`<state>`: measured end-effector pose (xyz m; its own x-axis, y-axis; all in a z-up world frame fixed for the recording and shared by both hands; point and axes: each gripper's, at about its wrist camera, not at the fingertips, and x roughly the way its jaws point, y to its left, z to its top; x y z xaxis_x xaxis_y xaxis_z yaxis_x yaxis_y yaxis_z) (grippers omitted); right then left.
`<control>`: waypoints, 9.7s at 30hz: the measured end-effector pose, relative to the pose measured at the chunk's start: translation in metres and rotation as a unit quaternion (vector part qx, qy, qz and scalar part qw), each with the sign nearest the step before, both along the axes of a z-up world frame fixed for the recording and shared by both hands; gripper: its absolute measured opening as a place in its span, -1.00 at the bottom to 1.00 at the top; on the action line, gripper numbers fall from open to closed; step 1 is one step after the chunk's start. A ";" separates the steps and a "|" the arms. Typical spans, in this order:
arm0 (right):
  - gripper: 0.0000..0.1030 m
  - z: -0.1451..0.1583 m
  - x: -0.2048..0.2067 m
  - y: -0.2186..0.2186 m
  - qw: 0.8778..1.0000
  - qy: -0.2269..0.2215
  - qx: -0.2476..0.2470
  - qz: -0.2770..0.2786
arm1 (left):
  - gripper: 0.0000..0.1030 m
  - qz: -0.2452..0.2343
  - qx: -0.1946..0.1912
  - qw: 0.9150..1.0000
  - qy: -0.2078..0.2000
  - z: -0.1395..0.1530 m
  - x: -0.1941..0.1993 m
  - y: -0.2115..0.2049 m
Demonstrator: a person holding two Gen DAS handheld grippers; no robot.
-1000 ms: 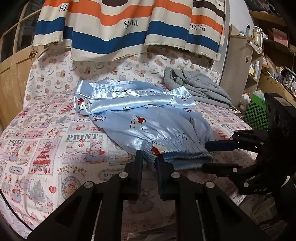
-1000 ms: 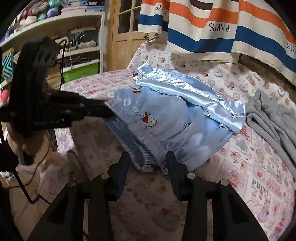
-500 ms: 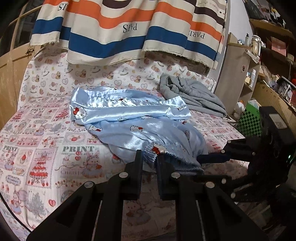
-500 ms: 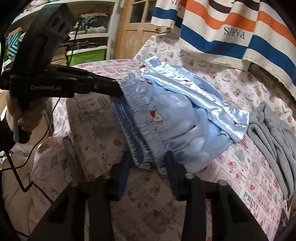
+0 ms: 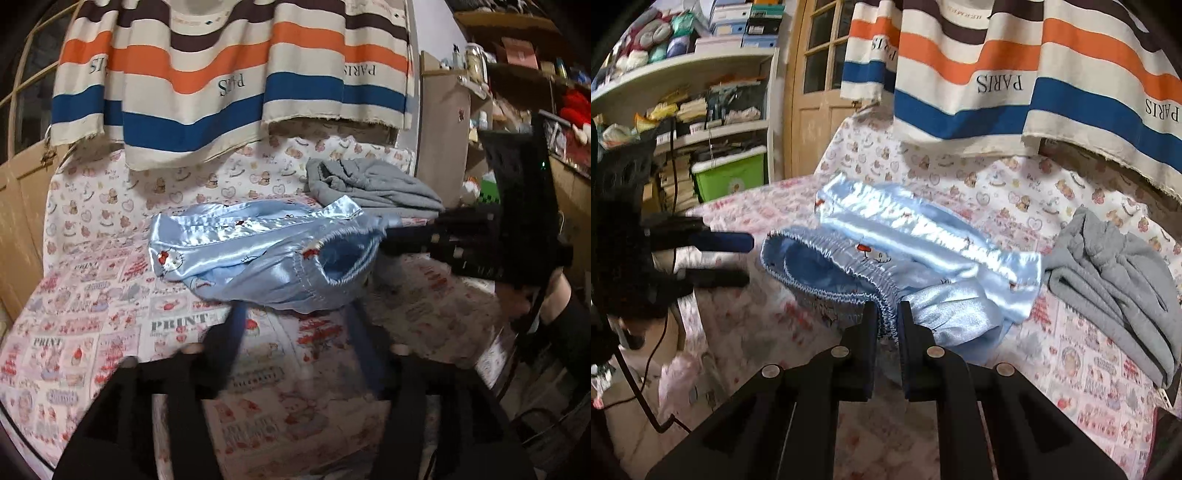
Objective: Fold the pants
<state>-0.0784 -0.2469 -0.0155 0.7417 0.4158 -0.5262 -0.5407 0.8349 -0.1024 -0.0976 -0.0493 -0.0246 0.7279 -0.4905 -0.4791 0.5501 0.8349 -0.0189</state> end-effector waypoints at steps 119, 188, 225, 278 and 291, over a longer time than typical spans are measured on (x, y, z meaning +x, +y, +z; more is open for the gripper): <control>-1.00 -0.005 0.115 -0.077 0.978 0.110 0.083 -0.154 | -0.98 0.046 0.032 0.993 0.100 0.027 0.151 0.033; -0.85 -0.034 0.220 -0.023 0.958 0.217 0.109 -0.150 | -0.21 0.034 0.028 0.985 0.169 -0.005 0.231 -0.037; 0.99 0.000 0.151 -0.082 0.952 0.146 0.134 -0.232 | 0.97 0.124 -0.040 0.980 0.152 0.011 0.192 0.047; -0.80 0.141 0.133 -0.161 0.944 -0.078 0.127 -0.293 | -0.77 -0.039 -0.067 0.997 -0.022 0.138 0.228 -0.149; -0.80 0.125 0.168 -0.307 0.885 -0.076 0.170 -0.427 | -0.77 -0.099 -0.079 0.992 -0.003 0.115 0.287 -0.282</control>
<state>0.0897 -0.5539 0.1092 0.9136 -0.2143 -0.3457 0.2997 0.9292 0.2161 0.1893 -0.3316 0.0901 0.6123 -0.6924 -0.3817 0.7031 0.6976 -0.1376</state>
